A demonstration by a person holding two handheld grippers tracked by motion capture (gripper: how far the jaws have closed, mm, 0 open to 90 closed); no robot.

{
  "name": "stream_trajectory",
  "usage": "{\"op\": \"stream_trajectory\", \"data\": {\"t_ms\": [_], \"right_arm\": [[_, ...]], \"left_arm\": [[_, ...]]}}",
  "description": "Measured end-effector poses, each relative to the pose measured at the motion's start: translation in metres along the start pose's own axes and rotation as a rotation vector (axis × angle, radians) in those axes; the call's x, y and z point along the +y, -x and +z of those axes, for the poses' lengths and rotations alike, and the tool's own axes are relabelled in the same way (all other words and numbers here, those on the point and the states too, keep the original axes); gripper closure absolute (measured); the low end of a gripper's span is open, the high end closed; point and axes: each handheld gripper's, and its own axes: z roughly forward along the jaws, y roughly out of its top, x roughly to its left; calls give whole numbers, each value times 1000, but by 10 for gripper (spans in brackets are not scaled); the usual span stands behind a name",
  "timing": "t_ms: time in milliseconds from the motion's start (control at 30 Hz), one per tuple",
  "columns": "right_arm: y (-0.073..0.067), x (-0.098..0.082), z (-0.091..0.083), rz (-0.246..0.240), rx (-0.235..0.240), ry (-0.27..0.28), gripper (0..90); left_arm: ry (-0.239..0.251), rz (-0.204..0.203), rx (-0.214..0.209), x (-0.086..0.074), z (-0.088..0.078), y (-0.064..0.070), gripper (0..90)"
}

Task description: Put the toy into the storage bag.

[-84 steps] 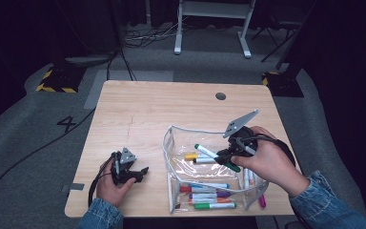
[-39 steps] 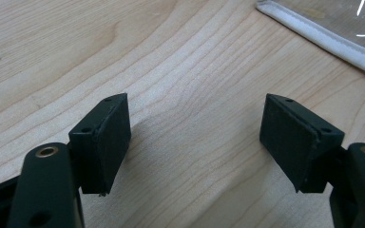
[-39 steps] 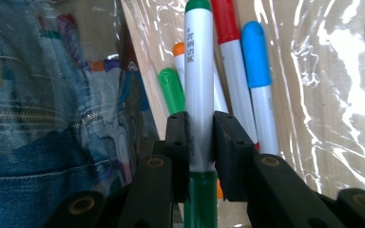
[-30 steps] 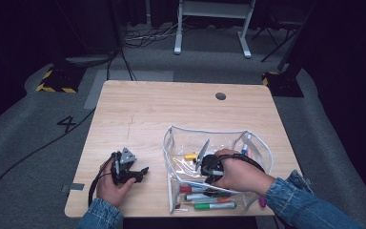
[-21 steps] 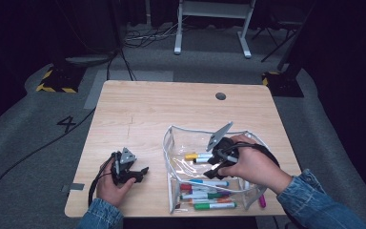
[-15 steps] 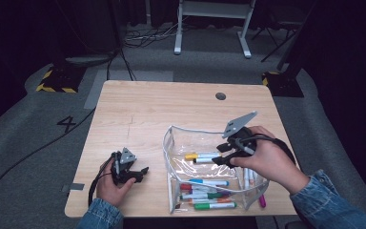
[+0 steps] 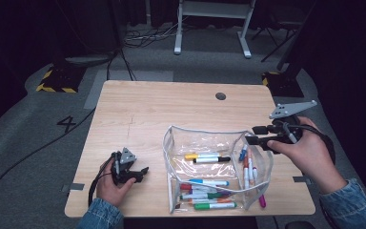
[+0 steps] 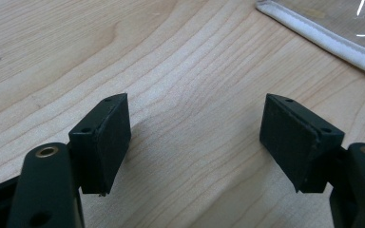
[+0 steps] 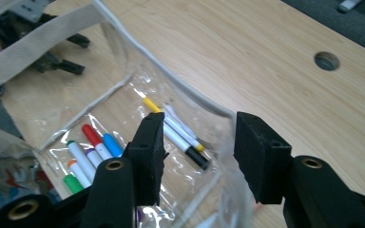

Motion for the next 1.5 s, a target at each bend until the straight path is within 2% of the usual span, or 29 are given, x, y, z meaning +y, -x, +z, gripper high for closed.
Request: {"op": "stream_trajectory", "data": {"t_ms": [267, 433, 600, 767, 967, 1067, 1233, 1267, 1367, 1500], "right_arm": [[32, -31, -5, 130, -58, 36, 561], [45, -51, -1, 187, -97, 2, 561], [53, -77, 13, 236, -103, -61, 554], [55, -104, 30, 291, -84, -125, 545], [53, -134, 50, 326, -53, -197, 533], [51, -146, 60, 337, -33, -214, 528], [43, -162, 74, 349, 0, -255, 518], [42, -164, 77, 353, 9, -261, 516], [39, -171, 84, 359, 30, -283, 506], [39, -180, 91, 364, 35, -320, 556]], "left_arm": [[0, 0, 0, 0, 0, 0, 262], [0, 0, 0, 0, 0, 0, 262], [0, 2, 0, 0, 0, 0, 262], [0, 0, 0, 0, 0, 0, 262], [0, 3, 3, 0, 0, 0, 262], [-1, 3, 3, 0, 0, 0, 262], [-1, 0, 0, 0, 0, 0, 262], [-1, 10, 6, 0, 0, -1, 262], [-1, 0, 0, 0, 0, 0, 262], [-1, 2, 1, 0, 0, 0, 262]]}}
